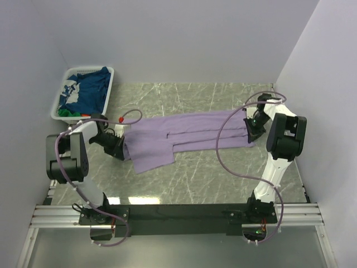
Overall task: Fold and stack the t-shirts
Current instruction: Fold the tshirt
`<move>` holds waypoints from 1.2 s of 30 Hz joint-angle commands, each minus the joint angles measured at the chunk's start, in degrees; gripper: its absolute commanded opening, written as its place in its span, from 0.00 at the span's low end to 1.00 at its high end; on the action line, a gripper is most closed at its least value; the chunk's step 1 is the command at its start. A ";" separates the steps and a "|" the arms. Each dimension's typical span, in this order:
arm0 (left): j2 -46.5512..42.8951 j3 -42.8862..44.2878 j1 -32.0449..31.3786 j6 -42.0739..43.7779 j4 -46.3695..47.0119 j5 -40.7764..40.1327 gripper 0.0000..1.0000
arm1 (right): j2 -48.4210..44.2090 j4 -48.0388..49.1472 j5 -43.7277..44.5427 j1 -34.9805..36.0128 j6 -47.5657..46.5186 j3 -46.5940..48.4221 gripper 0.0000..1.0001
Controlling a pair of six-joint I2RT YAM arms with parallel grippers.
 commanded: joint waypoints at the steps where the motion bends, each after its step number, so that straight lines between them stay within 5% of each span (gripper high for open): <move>1: -6.02 -4.72 -0.02 4.01 -4.10 -3.00 0.01 | -4.70 -2.50 3.53 -0.22 -3.77 -6.19 0.00; 5: -8.57 -6.31 -0.11 6.64 -6.56 -4.15 0.01 | -7.88 -2.24 5.98 -0.22 -6.06 -10.59 0.00; 6: -9.45 -6.05 0.15 7.00 -7.00 -4.41 0.10 | -8.14 -2.33 6.17 -0.22 -6.32 -10.85 0.00; 8: -14.86 -5.00 1.03 10.42 -8.76 -2.67 0.35 | -8.23 -3.11 6.34 -0.40 -6.06 -10.16 0.18; 9: -17.25 -4.38 1.12 11.91 -9.54 -1.70 0.41 | -8.93 -3.90 5.74 -0.57 -5.97 -9.11 0.36; 12: -25.17 -0.87 0.07 17.97 -13.58 0.07 0.54 | -11.38 -5.84 3.98 -0.66 -5.62 -6.57 0.57; 17: -29.93 -1.72 -11.04 20.89 -15.72 -3.26 0.54 | -14.20 -8.65 1.69 -0.66 -4.65 -3.30 0.59; 26: -25.11 -10.26 -32.34 8.06 -2.18 -10.47 0.52 | -16.93 -8.40 0.19 -0.66 -2.63 -4.35 0.59; 36: -15.36 -14.83 -39.22 3.22 11.36 -17.24 0.53 | -12.37 -6.11 -0.86 -0.66 -0.70 -2.86 0.44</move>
